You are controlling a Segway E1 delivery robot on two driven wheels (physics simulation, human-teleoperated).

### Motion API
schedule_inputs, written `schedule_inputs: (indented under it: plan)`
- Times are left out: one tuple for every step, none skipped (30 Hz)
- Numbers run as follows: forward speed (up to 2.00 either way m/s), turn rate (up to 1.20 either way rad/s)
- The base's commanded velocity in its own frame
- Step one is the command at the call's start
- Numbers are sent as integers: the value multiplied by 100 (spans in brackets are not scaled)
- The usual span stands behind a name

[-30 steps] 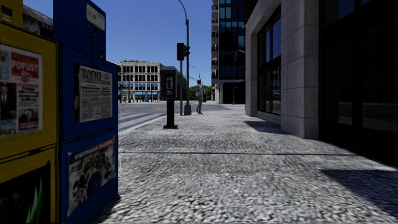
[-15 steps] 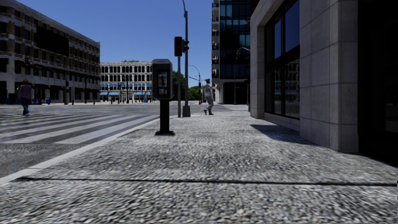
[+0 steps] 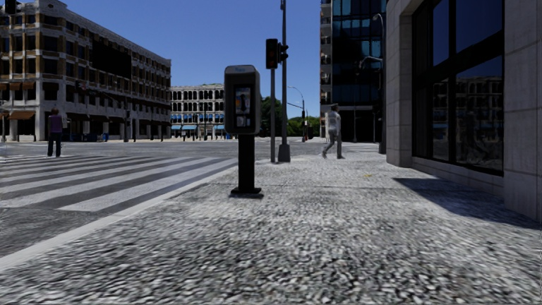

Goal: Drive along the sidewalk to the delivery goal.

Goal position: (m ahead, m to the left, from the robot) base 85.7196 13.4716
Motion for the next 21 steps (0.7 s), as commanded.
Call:
schedule_inputs:
  plan:
    - [200, 55]
    - [200, 55]
    - [200, 55]
    - [200, 56]
    - [200, 56]
    - [200, 56]
    - [200, 56]
    - [200, 56]
    - [200, 56]
    - [200, 56]
    - [200, 56]
    - [200, 56]
    - [200, 56]
    - [200, 56]
    - [200, 56]
    - [200, 56]
    - [200, 56]
    - [200, 56]
    - [200, 56]
    - [200, 56]
    - [200, 56]
